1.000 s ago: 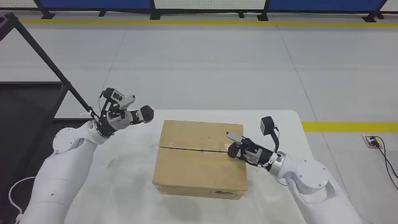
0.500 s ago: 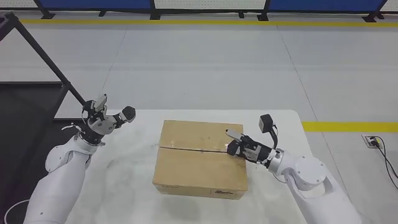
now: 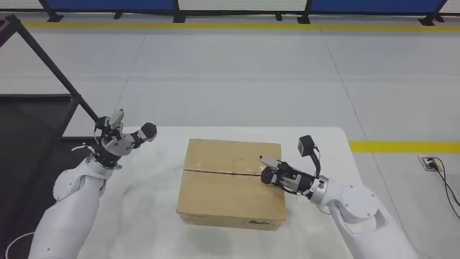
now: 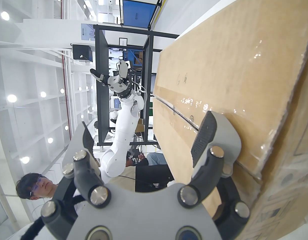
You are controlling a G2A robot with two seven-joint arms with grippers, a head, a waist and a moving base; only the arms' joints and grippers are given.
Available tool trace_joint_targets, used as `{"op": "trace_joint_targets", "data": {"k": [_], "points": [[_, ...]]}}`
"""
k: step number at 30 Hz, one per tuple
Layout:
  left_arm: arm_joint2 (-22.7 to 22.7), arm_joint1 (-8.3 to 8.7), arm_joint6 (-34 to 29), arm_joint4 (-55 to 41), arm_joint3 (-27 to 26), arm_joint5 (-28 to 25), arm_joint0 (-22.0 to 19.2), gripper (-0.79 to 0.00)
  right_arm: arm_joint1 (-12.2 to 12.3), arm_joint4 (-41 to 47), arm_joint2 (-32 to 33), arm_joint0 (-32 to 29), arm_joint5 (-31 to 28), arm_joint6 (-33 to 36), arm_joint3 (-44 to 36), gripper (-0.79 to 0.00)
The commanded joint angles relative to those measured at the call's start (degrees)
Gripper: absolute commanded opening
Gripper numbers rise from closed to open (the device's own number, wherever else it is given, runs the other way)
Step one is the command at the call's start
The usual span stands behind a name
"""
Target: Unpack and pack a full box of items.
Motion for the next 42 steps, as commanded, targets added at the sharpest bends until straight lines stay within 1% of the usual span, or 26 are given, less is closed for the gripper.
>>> {"op": "trace_joint_targets", "data": {"k": [1, 3, 5, 7, 9, 12, 16, 19, 29, 30, 32, 35, 37, 42], "points": [[-0.8, 0.24, 4.9, 2.2, -2.6, -2.8, 2.6, 0.000, 0.0, 0.0, 0.0, 0.0, 0.0, 0.0, 0.0, 0.000], [-2.1, 0.60, 8.0, 3.8, -5.4, -4.7, 5.4, 0.000, 0.0, 0.0, 0.0, 0.0, 0.0, 0.0, 0.0, 0.000], [-3.6, 1.01, 11.2, 5.0, -8.4, -5.3, 8.5, 0.000, 0.0, 0.0, 0.0, 0.0, 0.0, 0.0, 0.0, 0.000], [-5.3, 1.43, 14.3, 6.0, -11.7, -5.0, 11.9, 0.000, 0.0, 0.0, 0.0, 0.0, 0.0, 0.0, 0.0, 0.000], [-7.4, 2.04, 18.1, 9.1, -14.9, -4.6, 15.1, 0.000, 0.0, 0.0, 0.0, 0.0, 0.0, 0.0, 0.0, 0.000], [-10.2, 2.82, 21.8, 11.9, -20.2, -1.1, 20.3, 0.000, 0.0, 0.0, 0.0, 0.0, 0.0, 0.0, 0.0, 0.000], [-13.2, 3.58, 24.0, 14.3, -28.0, 4.7, 27.9, 0.000, 0.0, 0.0, 0.0, 0.0, 0.0, 0.0, 0.0, 0.000], [-14.4, 4.25, 23.4, 19.7, -34.2, 9.4, 33.1, 0.000, 0.0, 0.0, 0.0, 0.0, 0.0, 0.0, 0.0, 0.000], [-14.3, 4.29, 23.5, 20.6, -34.3, 9.3, 33.2, 0.000, 0.0, 0.0, 0.0, 0.0, 0.0, 0.0, 0.0, 0.000], [-14.2, 4.33, 24.1, 22.5, -34.5, 9.0, 33.3, 0.000, 0.0, 0.0, 0.0, 0.0, 0.0, 0.0, 0.0, 0.000], [-13.3, 4.11, 27.8, 25.0, -35.2, 8.4, 34.1, 0.000, 0.0, 0.0, 0.0, 0.0, 0.0, 0.0, 0.0, 0.000], [-11.8, 3.69, 29.4, 24.2, -36.9, 8.8, 37.1, 0.000, 0.0, 0.0, 0.0, 0.0, 0.0, 0.0, 0.0, 0.000], [-10.9, 3.42, 31.4, 24.9, -37.9, 7.8, 39.5, 0.000, 0.0, 0.0, 0.0, 0.0, 0.0, 0.0, 0.0, 0.000], [-9.0, 2.76, 33.4, 23.0, -41.6, 6.5, 45.6, 0.000, 0.0, 0.0, 0.0, 0.0, 0.0, 0.0, 0.0, 0.000]]}}
